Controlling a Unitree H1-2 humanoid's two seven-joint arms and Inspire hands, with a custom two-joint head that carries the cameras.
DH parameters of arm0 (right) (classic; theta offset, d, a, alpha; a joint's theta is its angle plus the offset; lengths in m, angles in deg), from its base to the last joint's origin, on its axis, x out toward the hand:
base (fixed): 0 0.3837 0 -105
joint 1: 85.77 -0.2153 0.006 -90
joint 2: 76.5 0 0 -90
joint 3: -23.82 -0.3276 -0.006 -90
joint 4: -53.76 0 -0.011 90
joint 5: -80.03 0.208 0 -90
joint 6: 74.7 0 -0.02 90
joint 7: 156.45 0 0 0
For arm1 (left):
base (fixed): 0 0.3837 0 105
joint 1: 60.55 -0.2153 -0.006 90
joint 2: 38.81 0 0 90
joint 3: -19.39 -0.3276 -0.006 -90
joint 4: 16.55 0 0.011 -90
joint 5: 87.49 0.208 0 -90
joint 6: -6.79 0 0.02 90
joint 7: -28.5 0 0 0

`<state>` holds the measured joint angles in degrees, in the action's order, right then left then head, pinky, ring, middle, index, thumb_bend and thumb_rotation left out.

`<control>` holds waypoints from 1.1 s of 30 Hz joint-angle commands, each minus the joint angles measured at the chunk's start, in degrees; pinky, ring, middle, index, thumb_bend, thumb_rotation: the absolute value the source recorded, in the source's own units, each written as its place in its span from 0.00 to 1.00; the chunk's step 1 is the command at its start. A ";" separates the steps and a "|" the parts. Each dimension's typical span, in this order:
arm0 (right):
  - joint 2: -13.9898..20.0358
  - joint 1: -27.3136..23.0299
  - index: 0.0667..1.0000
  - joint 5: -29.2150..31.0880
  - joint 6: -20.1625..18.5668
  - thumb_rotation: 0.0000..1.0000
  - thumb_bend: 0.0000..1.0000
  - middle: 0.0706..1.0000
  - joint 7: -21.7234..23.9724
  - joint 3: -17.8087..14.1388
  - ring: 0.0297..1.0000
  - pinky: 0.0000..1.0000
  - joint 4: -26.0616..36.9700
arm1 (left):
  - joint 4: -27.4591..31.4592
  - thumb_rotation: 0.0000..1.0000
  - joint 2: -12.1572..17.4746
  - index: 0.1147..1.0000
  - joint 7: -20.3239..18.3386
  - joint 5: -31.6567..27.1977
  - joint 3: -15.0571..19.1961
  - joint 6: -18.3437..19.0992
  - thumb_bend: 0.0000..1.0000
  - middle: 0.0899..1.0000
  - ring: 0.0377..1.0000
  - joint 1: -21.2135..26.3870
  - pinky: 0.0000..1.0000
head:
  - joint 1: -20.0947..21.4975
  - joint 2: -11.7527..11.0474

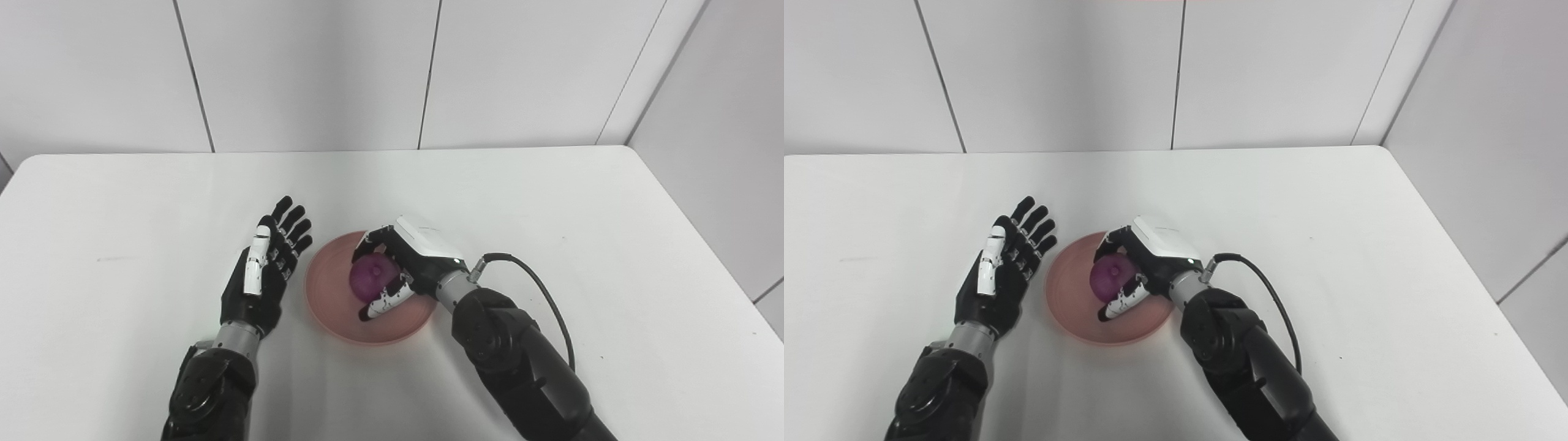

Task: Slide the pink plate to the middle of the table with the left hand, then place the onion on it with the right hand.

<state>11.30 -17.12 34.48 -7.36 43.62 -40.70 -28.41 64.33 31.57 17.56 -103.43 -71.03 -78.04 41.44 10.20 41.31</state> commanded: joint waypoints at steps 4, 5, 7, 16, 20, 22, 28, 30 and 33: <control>0.32 -0.86 0.74 -0.41 -0.76 0.41 0.98 0.73 2.47 -0.30 0.67 0.56 2.84 | -0.39 1.00 -0.24 0.93 0.84 0.41 -0.23 2.50 0.41 0.95 0.94 -1.12 0.95 | -0.08 0.04; 0.43 -0.79 0.77 -0.17 -0.44 0.45 0.99 0.75 2.65 -0.39 0.70 0.61 2.98 | -0.43 1.00 -0.23 0.93 0.81 0.41 -0.24 2.50 0.41 0.95 0.95 -1.10 0.95 | -0.10 0.01; 0.71 -0.68 0.78 0.46 0.28 0.47 1.00 0.77 2.94 -0.55 0.73 0.65 3.15 | -0.55 1.00 -0.22 0.93 0.73 0.34 -0.22 2.40 0.41 0.95 0.95 -1.07 0.95 | -0.06 -0.05; 2.20 0.30 0.90 2.13 3.43 0.60 1.00 0.88 1.86 -0.77 0.86 0.82 4.63 | -0.95 1.00 -0.17 0.92 0.91 0.87 -0.36 1.80 0.41 0.94 0.94 -1.05 0.94 | -0.12 -0.16; 2.44 1.15 0.92 3.08 5.07 0.62 1.00 0.91 0.50 -1.59 0.88 0.86 5.20 | -1.04 1.00 -0.20 0.92 0.93 0.78 -0.33 1.78 0.41 0.94 0.93 -1.04 0.94 | -0.10 -0.20; 2.40 1.70 0.93 3.71 5.98 0.62 1.00 0.91 -0.35 -2.24 0.89 0.86 5.41 | -1.27 1.00 -0.14 0.92 0.88 0.80 -0.33 1.58 0.42 0.94 0.93 -1.03 0.94 | -0.12 -0.24; 1.71 3.57 0.94 6.94 8.65 0.63 1.00 0.92 -3.53 -5.10 0.88 0.83 7.08 | -1.21 1.00 -0.21 0.92 0.68 0.44 -0.26 1.51 0.41 0.94 0.93 -1.10 0.94 | -0.16 -0.18; 1.06 4.44 0.93 8.54 9.82 0.63 1.00 0.91 -5.23 -6.54 0.87 0.78 7.71 | -1.27 1.00 -0.18 0.92 0.84 0.59 -0.26 1.63 0.42 0.94 0.93 -1.11 0.93 | -0.18 -0.16; 0.79 5.28 0.93 10.16 11.27 0.65 1.00 0.91 -6.58 -8.05 0.87 0.76 8.59 | -1.47 1.00 -0.20 0.91 0.80 0.55 -0.21 1.49 0.42 0.93 0.93 -1.09 0.93 | -0.16 -0.16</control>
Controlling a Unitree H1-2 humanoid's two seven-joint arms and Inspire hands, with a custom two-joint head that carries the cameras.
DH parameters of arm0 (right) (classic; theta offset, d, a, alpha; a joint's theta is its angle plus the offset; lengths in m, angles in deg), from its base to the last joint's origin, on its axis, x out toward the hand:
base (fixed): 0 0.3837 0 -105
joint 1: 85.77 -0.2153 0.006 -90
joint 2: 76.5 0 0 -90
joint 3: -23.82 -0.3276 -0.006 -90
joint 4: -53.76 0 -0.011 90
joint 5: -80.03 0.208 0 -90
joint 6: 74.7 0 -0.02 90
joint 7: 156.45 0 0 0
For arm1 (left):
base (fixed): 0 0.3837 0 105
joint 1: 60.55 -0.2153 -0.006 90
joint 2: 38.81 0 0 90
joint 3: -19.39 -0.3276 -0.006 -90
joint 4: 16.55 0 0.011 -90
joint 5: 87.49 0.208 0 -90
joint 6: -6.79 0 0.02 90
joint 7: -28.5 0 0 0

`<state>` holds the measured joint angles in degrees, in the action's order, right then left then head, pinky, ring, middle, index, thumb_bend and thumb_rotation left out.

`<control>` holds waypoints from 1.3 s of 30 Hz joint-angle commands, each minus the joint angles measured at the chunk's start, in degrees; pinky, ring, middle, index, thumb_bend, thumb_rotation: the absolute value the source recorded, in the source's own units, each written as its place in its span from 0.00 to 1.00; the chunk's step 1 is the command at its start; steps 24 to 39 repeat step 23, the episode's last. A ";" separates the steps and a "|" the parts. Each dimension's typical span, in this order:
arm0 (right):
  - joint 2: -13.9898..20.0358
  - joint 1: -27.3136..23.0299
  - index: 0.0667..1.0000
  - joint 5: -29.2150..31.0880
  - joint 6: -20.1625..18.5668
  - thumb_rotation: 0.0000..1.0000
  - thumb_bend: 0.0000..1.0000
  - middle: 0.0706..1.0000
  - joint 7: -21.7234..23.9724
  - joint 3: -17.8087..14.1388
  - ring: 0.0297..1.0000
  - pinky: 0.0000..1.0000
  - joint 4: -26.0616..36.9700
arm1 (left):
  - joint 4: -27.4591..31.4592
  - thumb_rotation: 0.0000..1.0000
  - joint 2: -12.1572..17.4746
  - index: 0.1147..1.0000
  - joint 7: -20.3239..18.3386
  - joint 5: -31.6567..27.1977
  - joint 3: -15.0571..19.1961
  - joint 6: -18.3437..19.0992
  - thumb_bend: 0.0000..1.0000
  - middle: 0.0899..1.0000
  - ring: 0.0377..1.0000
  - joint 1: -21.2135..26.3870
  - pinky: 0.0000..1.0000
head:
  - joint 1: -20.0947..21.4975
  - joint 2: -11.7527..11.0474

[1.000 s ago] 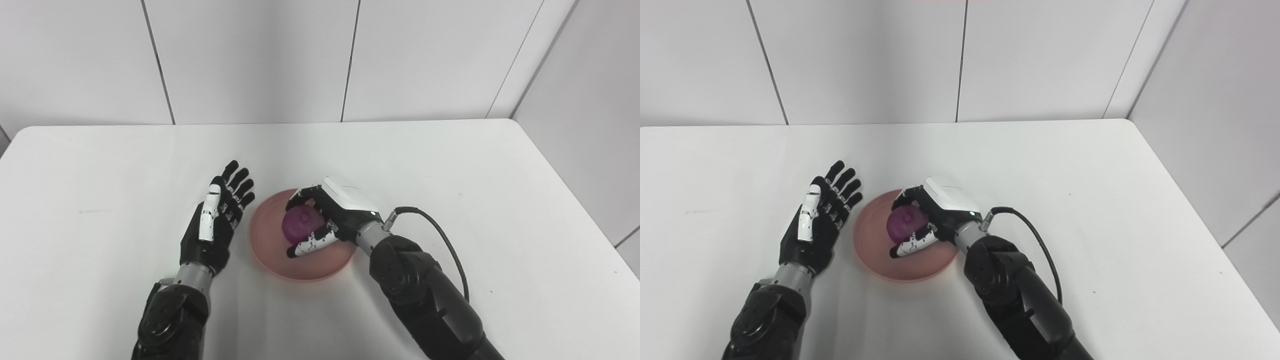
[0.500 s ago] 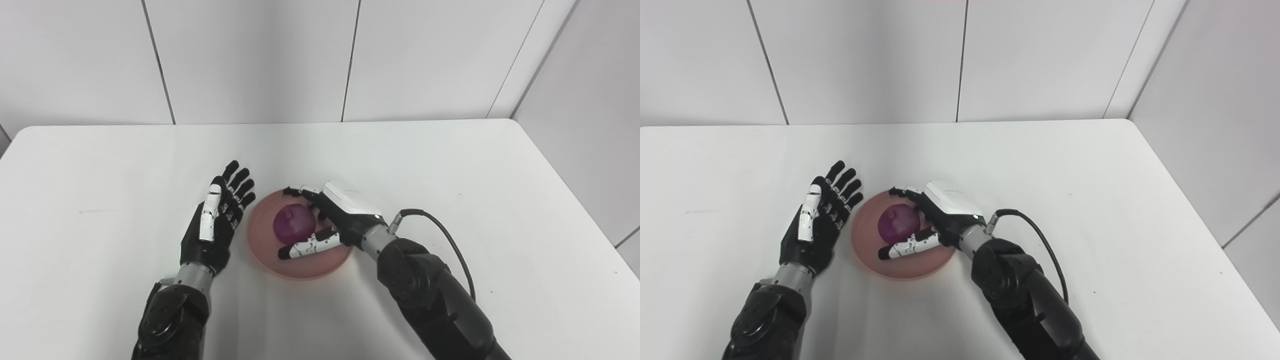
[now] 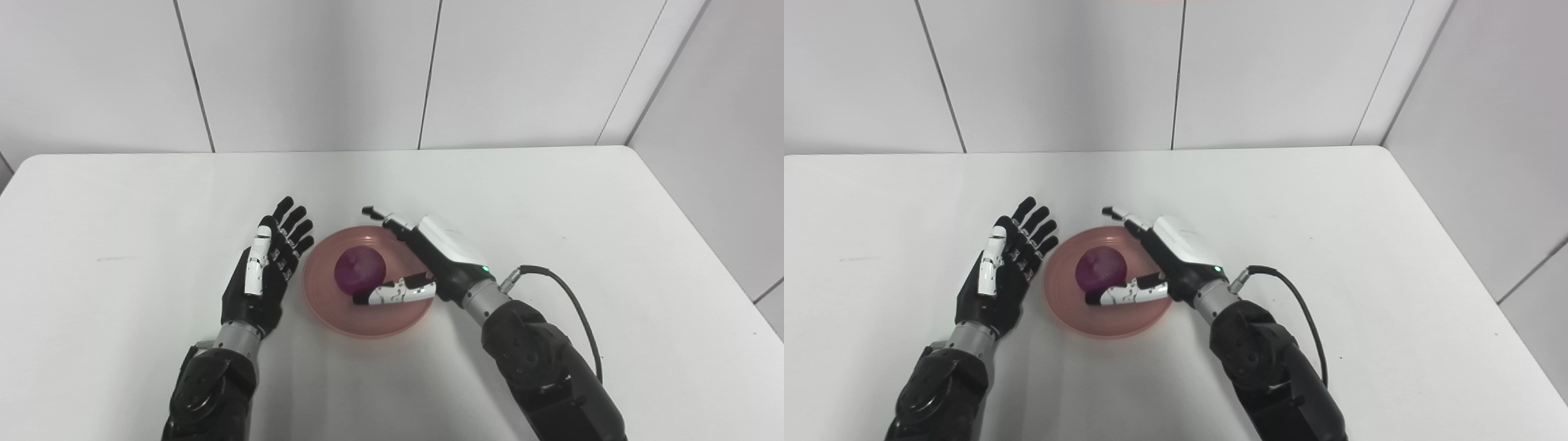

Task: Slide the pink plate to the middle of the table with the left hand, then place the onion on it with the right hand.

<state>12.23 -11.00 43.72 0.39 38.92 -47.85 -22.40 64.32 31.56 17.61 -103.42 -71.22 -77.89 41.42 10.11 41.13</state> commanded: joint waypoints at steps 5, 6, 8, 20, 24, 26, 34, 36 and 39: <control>-0.23 0.38 0.93 3.91 4.24 0.65 1.00 0.91 -3.00 -3.33 0.87 0.81 4.98 | -1.49 1.00 -0.24 0.91 0.71 0.40 0.06 1.27 0.42 0.94 0.93 -1.12 0.94 | -0.12 0.07; -0.31 0.64 0.93 4.62 4.57 0.64 1.00 0.91 -3.33 -3.91 0.87 0.81 5.34 | -1.48 1.00 -0.24 0.92 0.75 0.43 0.06 1.33 0.42 0.94 0.94 -1.12 0.94 | -0.12 0.07; -0.74 1.31 0.92 5.82 5.43 0.62 1.00 0.90 -4.73 -5.30 0.87 0.81 5.91 | -1.16 1.00 -0.34 0.92 0.91 0.33 0.11 1.77 0.42 0.94 0.94 -1.17 0.94 | -0.06 0.04; -3.40 6.07 0.93 4.87 9.32 0.73 1.00 0.92 -15.48 -11.70 0.86 0.84 4.87 | -1.48 1.00 -0.16 0.93 0.39 0.17 -0.05 1.26 0.42 0.95 0.94 -1.12 0.95 | -0.17 -0.10; -4.18 7.29 0.94 4.11 9.59 0.80 0.97 0.91 -17.73 -12.50 0.86 0.97 3.79 | -1.49 1.00 -0.09 0.93 0.35 0.21 -0.07 1.15 0.43 0.95 0.94 -1.16 0.95 | -0.29 -0.12; -4.18 7.29 0.94 4.11 9.59 0.80 0.97 0.91 -17.73 -12.50 0.86 0.97 3.79 | -1.49 1.00 -0.09 0.93 0.35 0.21 -0.07 1.15 0.43 0.95 0.94 -1.16 0.95 | -0.29 -0.12; -4.18 7.29 0.94 4.11 9.59 0.80 0.97 0.91 -17.73 -12.50 0.86 0.97 3.79 | -1.49 1.00 -0.09 0.93 0.35 0.21 -0.07 1.15 0.43 0.95 0.94 -1.16 0.95 | -0.29 -0.12; -4.18 7.29 0.94 4.11 9.59 0.80 0.97 0.91 -17.73 -12.50 0.86 0.97 3.79 | -1.49 1.00 -0.09 0.93 0.35 0.21 -0.07 1.15 0.43 0.95 0.94 -1.16 0.95 | -0.29 -0.12; -4.18 7.29 0.94 4.11 9.59 0.80 0.97 0.91 -17.73 -12.50 0.86 0.97 3.79 | -1.49 1.00 -0.09 0.93 0.35 0.21 -0.07 1.15 0.43 0.95 0.94 -1.16 0.95 | -0.29 -0.12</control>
